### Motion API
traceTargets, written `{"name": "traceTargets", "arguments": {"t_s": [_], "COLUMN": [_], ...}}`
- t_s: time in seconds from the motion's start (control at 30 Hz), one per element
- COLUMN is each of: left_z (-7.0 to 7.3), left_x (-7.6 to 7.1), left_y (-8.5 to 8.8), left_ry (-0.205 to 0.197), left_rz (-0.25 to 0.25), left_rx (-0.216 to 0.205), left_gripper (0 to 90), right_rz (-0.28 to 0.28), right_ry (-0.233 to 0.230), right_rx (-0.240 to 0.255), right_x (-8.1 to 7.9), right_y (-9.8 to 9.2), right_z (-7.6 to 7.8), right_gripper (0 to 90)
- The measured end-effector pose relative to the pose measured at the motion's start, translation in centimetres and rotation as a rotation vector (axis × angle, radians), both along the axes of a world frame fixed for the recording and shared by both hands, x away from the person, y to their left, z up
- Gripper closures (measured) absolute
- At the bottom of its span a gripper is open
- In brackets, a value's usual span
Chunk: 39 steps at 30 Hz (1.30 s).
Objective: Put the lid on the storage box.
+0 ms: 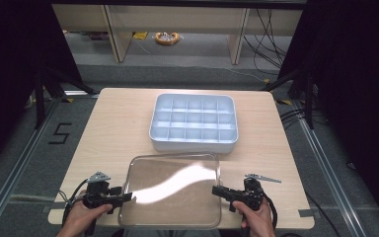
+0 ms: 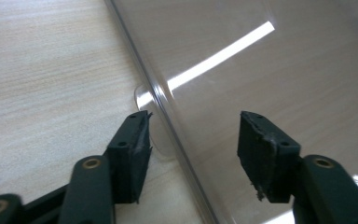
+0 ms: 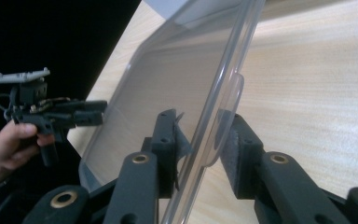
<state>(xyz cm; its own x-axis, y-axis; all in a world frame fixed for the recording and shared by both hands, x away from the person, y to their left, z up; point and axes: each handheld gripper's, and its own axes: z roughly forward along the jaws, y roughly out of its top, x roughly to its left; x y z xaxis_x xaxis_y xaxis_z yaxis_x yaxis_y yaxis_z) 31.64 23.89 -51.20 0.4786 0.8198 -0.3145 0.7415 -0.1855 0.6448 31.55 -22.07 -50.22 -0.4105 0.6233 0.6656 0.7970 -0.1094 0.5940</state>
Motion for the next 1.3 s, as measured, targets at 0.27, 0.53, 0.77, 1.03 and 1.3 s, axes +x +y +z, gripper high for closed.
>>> {"name": "traceTargets", "arguments": {"t_s": [0.27, 0.53, 0.77, 1.03, 1.3], "left_z": [-0.1, -0.2, 0.5, 1.9, 5.0], "left_x": [0.5, 0.7, 0.1, -0.5, -1.4], "left_y": [0.5, 0.4, 0.3, 0.9, 0.5], "left_ry": [0.045, 0.061, 0.018, -0.05, -0.165], "left_rz": [0.066, 0.122, 0.141, 0.2, 0.194], "left_rx": [-0.093, -0.14, -0.223, -0.314, -0.306], "left_gripper": [34.9, 39.0, 51.3, 64.1, 67.6], "right_rz": [0.02, 0.034, 0.009, -0.017, -0.025], "right_ry": [0.012, -0.025, -0.031, -0.031, -0.089], "right_rx": [0.036, -0.018, -0.143, -0.166, -0.168], "right_x": [0.3, 0.9, 0.8, 0.2, -0.1], "right_y": [0.3, 0.5, 0.2, 0.3, -0.1], "right_z": [0.3, 0.8, 2.0, 2.9, 4.2], "right_gripper": [73.1, 71.8, 68.0, 68.4, 70.8]}}
